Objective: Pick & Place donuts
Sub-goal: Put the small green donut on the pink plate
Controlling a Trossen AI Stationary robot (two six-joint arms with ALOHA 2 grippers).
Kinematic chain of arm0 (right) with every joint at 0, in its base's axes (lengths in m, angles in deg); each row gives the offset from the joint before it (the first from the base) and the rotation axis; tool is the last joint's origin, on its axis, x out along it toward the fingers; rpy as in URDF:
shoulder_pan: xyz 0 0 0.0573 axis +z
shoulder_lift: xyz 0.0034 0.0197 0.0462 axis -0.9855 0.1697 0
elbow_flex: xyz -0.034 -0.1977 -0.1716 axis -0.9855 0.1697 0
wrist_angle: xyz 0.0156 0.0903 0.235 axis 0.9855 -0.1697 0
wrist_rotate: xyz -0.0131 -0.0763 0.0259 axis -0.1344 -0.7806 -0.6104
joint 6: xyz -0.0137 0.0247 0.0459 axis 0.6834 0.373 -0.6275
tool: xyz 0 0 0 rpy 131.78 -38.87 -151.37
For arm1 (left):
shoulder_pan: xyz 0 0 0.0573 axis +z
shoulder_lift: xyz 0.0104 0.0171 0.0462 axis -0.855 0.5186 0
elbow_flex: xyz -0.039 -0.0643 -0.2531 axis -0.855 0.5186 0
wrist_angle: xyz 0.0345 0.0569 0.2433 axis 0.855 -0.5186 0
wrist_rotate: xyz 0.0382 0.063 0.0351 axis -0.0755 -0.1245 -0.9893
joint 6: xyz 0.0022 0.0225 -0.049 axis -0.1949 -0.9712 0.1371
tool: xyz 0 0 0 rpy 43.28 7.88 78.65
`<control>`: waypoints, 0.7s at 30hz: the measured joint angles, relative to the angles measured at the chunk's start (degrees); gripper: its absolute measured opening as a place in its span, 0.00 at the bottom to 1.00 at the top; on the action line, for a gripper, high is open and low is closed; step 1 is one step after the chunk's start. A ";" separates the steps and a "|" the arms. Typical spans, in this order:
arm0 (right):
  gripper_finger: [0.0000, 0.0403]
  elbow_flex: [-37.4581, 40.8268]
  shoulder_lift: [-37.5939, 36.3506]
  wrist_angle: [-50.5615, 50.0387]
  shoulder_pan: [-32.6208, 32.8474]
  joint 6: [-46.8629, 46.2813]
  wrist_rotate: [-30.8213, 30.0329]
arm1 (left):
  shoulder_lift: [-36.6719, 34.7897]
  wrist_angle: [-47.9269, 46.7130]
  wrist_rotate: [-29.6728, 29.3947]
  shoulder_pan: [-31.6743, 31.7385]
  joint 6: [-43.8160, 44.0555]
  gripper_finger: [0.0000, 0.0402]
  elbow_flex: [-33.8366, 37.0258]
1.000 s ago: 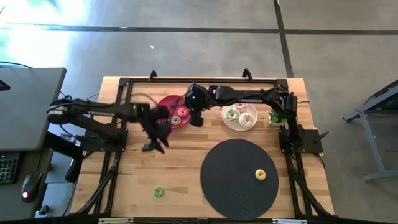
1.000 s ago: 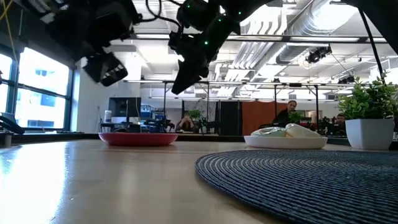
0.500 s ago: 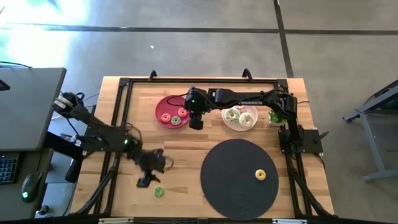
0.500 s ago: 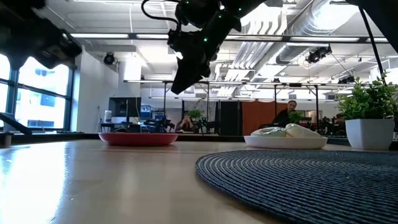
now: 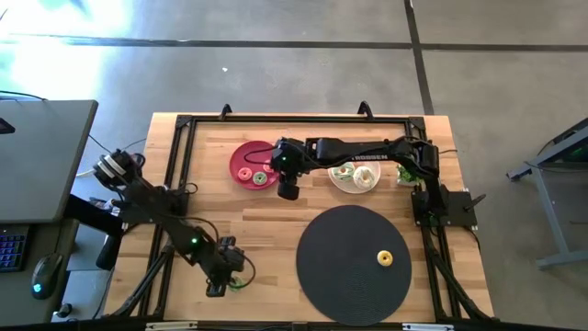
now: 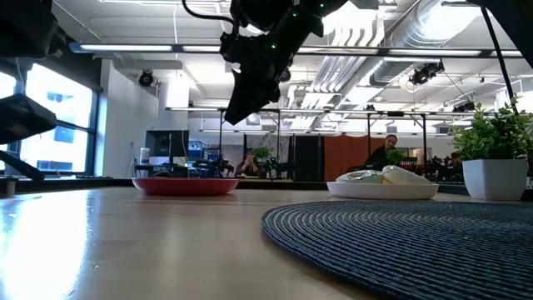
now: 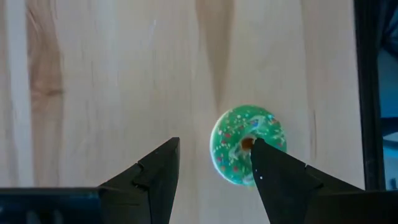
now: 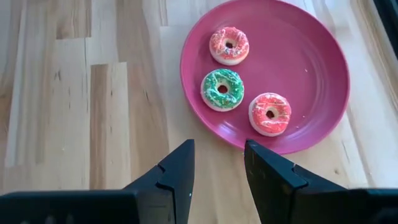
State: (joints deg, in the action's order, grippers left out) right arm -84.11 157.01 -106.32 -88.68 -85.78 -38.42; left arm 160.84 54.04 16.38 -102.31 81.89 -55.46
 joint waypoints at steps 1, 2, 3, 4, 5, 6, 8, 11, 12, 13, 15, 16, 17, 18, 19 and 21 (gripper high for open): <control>0.32 0.00 0.00 0.01 0.00 0.95 -0.03 | 0.51 0.49 0.04 0.00 0.67 0.47 0.00; 0.32 0.00 0.00 0.03 0.00 2.10 -0.09 | 1.05 1.63 0.16 0.00 1.03 0.48 0.00; 0.32 0.00 0.01 0.03 0.00 3.26 -0.25 | 1.69 2.66 0.22 0.00 1.24 0.47 -0.02; 0.32 0.00 0.02 0.07 0.00 4.11 -0.49 | 2.13 2.68 -0.04 0.00 1.65 0.48 -0.02; 0.32 0.00 0.02 0.23 0.00 4.43 -0.90 | 2.47 2.23 -0.10 0.00 2.44 0.47 -0.01; 0.32 0.00 0.02 0.44 -0.02 4.49 -1.41 | 2.82 2.14 -0.06 0.01 3.23 0.47 0.01; 0.32 -0.01 0.02 0.47 -0.16 4.23 -2.30 | 3.25 1.84 0.08 0.02 5.22 0.45 -0.03; 0.32 -0.02 0.04 0.44 -0.17 4.25 -2.48 | 3.29 1.55 0.96 0.04 6.60 0.37 -0.07; 0.32 -0.02 0.04 0.45 -0.17 4.25 -2.49 | 3.31 1.68 1.03 0.04 6.84 0.33 -0.07; 0.32 -0.02 0.04 0.49 -0.17 4.38 -2.47 | 3.31 1.88 1.00 0.04 6.87 0.29 -0.09; 0.32 -0.02 0.04 0.47 -0.17 4.84 -2.49 | 3.31 1.59 -0.27 -0.02 6.84 0.21 -0.76; 0.32 -0.02 0.04 0.47 -0.15 5.32 -2.47 | 3.20 1.25 -1.37 0.00 6.82 0.16 -1.08; 0.32 -0.02 0.04 0.47 -0.17 5.52 -2.48 | 3.14 0.54 -2.69 0.16 6.51 0.12 -1.57; 0.32 -0.02 0.04 0.47 -0.17 5.56 -2.49 | 3.14 -0.49 -3.94 0.93 5.66 0.07 -2.29; 0.32 -0.02 0.04 0.49 -0.17 5.58 -2.49 | 3.14 -2.22 -5.36 1.70 5.24 0.04 -3.19; 0.32 -0.02 0.04 0.47 -0.17 5.62 -2.47 | 3.04 -7.44 -8.06 3.89 5.09 0.02 -5.21</control>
State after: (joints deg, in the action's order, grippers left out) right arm -84.13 157.05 -105.85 -88.85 -80.16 -40.89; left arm 163.87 46.60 8.32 -98.42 86.98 -60.66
